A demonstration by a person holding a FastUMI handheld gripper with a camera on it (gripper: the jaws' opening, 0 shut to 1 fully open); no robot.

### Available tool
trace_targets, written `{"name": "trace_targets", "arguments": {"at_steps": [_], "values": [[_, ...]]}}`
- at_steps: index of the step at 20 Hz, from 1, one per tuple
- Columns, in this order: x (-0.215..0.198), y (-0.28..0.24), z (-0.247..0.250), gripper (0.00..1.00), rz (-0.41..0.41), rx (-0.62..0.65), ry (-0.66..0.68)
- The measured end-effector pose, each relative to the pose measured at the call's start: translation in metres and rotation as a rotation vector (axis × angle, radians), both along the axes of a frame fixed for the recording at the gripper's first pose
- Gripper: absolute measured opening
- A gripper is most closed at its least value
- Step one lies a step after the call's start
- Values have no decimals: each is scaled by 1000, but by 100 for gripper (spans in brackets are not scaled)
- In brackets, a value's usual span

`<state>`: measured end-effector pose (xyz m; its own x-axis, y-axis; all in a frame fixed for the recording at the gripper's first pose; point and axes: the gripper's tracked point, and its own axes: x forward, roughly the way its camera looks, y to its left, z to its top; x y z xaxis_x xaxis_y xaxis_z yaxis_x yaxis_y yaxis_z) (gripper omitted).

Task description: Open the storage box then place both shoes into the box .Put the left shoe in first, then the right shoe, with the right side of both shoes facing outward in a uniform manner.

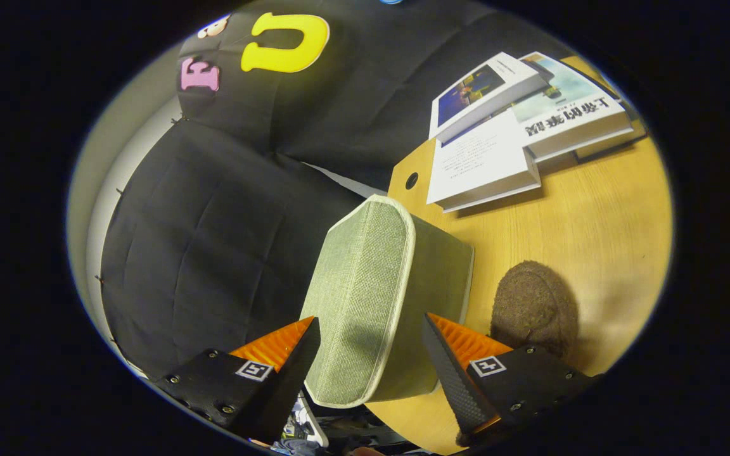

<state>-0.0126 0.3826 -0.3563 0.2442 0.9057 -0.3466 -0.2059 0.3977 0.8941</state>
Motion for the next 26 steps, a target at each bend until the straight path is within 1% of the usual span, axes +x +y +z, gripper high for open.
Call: {"name": "trace_targets", "arguments": {"at_steps": [5, 7, 8, 9, 10, 11, 12, 14, 15, 17, 20, 26], "values": [[3, 21, -11, 97, -7, 114, 156], [2, 28, -7, 95, -1, 172, 218], [4, 30, -6, 90, -6, 187, 226], [6, 30, -2, 84, -18, 202, 222], [5, 29, 3, 64, -18, 207, 220], [4, 20, 5, 60, -13, 201, 206], [7, 28, 5, 47, -18, 208, 205], [7, 19, 11, 15, -4, 217, 208], [7, 16, 15, 14, 8, 223, 194], [7, 16, 30, 8, 17, 239, 164], [5, 20, 56, 8, 50, 236, 106], [9, 44, 104, 8, 103, 244, 17]]}}
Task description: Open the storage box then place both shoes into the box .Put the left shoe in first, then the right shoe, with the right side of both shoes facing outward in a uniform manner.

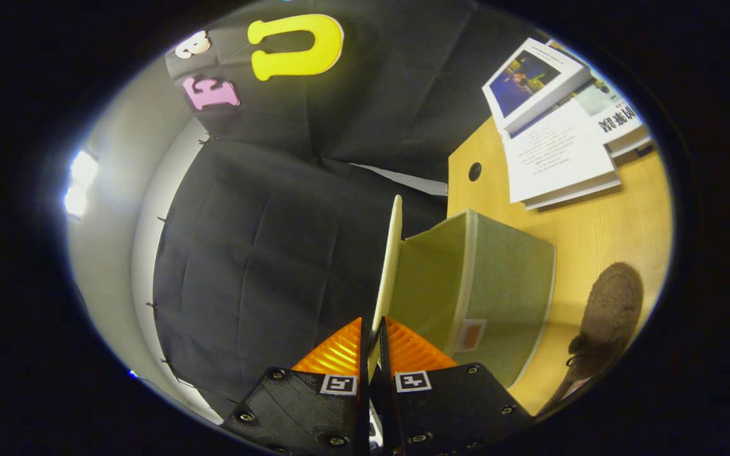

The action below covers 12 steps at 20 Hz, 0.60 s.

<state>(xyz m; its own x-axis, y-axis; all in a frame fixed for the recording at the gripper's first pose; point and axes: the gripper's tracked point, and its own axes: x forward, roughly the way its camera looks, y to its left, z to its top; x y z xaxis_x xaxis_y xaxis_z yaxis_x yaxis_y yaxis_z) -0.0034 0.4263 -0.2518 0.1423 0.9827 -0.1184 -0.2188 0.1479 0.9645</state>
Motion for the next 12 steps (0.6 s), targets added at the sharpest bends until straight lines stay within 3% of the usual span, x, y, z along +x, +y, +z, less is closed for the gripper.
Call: {"name": "trace_targets", "arguments": {"at_steps": [12], "values": [[-6, 121, 78, 10, 108, -28, -170]]}}
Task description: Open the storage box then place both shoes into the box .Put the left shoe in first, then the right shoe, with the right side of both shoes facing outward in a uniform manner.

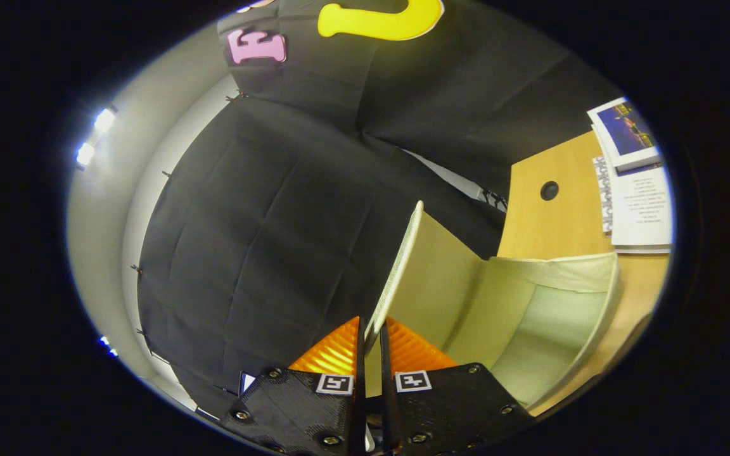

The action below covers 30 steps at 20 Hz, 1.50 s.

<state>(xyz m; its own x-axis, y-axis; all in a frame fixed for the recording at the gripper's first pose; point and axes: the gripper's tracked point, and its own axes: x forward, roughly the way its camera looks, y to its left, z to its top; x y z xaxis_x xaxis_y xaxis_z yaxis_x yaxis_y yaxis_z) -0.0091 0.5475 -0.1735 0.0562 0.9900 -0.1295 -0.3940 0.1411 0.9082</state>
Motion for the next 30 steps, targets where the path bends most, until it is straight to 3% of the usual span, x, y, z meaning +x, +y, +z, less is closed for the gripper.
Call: {"name": "trace_targets", "arguments": {"at_steps": [6, 9, 12, 13, 14, 15, 24, 30], "values": [[-16, 52, 0, 10, 26, -40, -18], [-15, 70, -7, 10, -9, -74, 2], [-6, 54, -8, 58, -50, -134, -10], [-2, 51, -6, 62, -58, -139, -31], [1, 47, -6, 86, -66, -148, -56], [4, 41, -7, 92, -70, -159, -79], [9, -29, -8, 92, -111, -238, -138], [21, -94, -11, 92, -219, -251, -136]]}}
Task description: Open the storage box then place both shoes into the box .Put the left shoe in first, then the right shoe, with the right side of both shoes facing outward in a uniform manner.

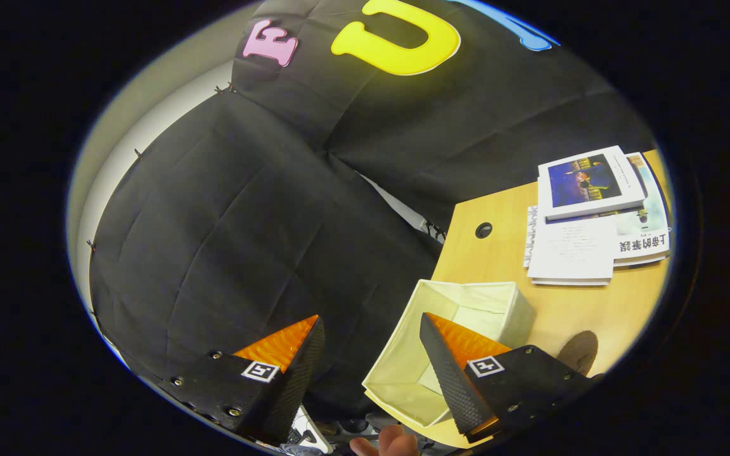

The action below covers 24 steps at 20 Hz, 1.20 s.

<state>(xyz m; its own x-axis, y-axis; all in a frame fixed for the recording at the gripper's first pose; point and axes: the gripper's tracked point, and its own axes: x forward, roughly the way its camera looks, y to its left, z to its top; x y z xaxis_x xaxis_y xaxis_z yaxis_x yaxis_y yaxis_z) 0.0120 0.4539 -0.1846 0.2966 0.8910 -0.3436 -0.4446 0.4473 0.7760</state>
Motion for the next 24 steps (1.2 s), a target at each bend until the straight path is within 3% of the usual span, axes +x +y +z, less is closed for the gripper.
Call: {"name": "trace_targets", "arguments": {"at_steps": [7, 13, 24], "values": [[0, -90, -53, 93, -91, -139, -75], [-4, -152, -112, 93, -159, -257, -61], [-42, -204, -205, 93, -112, -438, -25]]}}
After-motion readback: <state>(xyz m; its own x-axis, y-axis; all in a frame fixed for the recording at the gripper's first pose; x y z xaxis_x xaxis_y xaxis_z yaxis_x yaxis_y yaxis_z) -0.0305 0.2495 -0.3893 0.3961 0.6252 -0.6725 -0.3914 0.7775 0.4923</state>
